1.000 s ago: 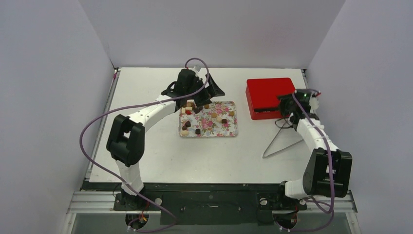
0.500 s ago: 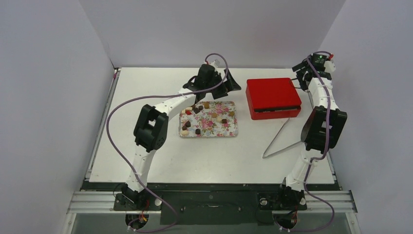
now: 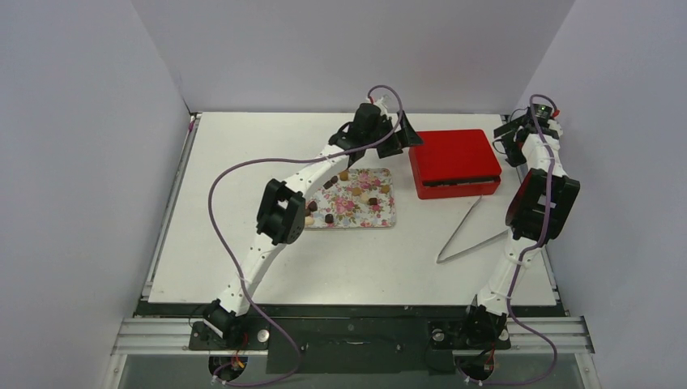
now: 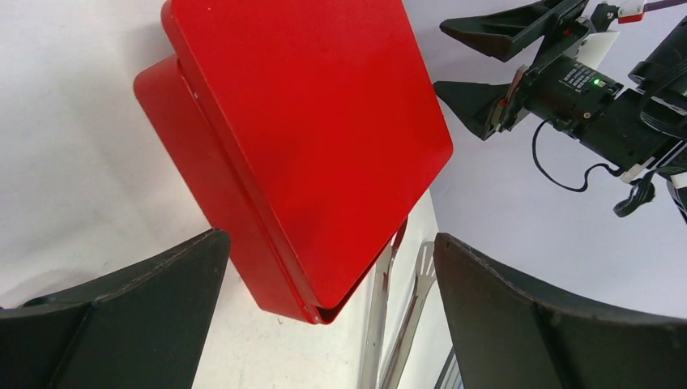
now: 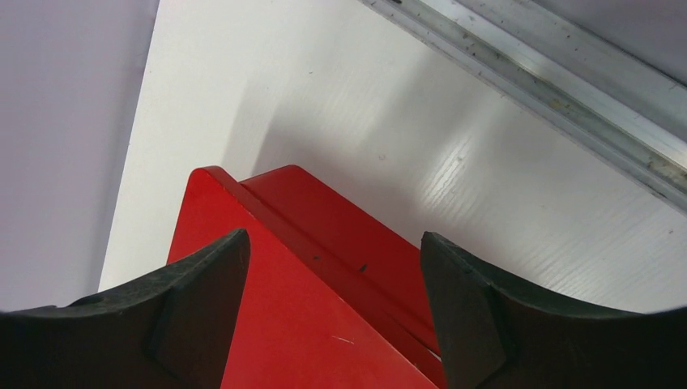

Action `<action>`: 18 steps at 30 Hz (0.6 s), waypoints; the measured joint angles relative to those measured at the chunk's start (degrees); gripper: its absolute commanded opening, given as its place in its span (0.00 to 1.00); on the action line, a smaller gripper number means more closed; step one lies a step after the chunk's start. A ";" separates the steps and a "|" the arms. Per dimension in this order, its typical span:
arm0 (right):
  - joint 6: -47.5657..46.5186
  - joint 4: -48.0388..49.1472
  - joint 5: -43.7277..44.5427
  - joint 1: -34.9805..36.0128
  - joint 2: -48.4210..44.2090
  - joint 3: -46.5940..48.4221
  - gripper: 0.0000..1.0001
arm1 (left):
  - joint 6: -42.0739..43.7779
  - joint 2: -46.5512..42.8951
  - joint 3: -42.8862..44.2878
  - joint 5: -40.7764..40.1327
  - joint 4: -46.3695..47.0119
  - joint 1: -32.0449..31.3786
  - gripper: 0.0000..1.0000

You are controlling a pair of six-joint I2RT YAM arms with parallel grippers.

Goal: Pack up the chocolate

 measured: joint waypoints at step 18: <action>0.24 7.43 -6.64 2.32 0.00 -7.72 0.73 | -0.55 6.29 4.11 -2.12 -3.30 -2.80 0.97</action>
